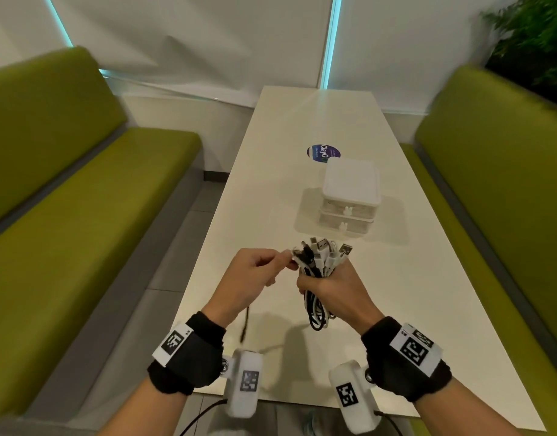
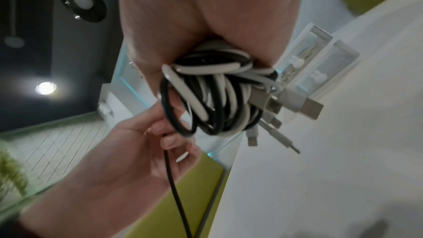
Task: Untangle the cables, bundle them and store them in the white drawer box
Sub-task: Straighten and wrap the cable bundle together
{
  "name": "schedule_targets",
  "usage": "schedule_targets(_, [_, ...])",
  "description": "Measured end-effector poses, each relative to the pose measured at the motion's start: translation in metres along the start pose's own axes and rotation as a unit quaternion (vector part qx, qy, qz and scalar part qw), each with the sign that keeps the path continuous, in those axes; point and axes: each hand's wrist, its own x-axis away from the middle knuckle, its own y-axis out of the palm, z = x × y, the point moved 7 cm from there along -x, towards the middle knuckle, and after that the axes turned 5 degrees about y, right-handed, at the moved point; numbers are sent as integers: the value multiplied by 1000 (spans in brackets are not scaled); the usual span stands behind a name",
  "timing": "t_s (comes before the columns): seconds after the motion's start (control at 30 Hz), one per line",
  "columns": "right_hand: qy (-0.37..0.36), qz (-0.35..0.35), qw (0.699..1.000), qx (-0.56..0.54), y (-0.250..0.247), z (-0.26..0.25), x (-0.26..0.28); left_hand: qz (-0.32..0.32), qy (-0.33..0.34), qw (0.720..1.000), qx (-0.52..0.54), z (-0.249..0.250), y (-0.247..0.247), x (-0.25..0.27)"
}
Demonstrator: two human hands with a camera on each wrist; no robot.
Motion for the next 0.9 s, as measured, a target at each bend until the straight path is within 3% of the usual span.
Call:
schedule_targets(0.13, [18, 19, 997, -69, -14, 6, -2, 2, -28, 989, 148, -14, 1, 10])
schedule_targets(0.27, [27, -1, 996, -87, -11, 11, 1, 26, -15, 974, 225, -12, 9, 13])
schedule_targets(0.4, [22, -29, 992, -117, -5, 13, 5, 33, 5, 969, 244, -3, 13, 8])
schedule_targets(0.67, [76, -62, 980, -174, -3, 21, 7, 22, -21, 963, 269, -10, 21, 13])
schedule_targets(0.9, [70, -46, 989, -123, 2, 20, 12, 101, -25, 931, 348, -12, 32, 12])
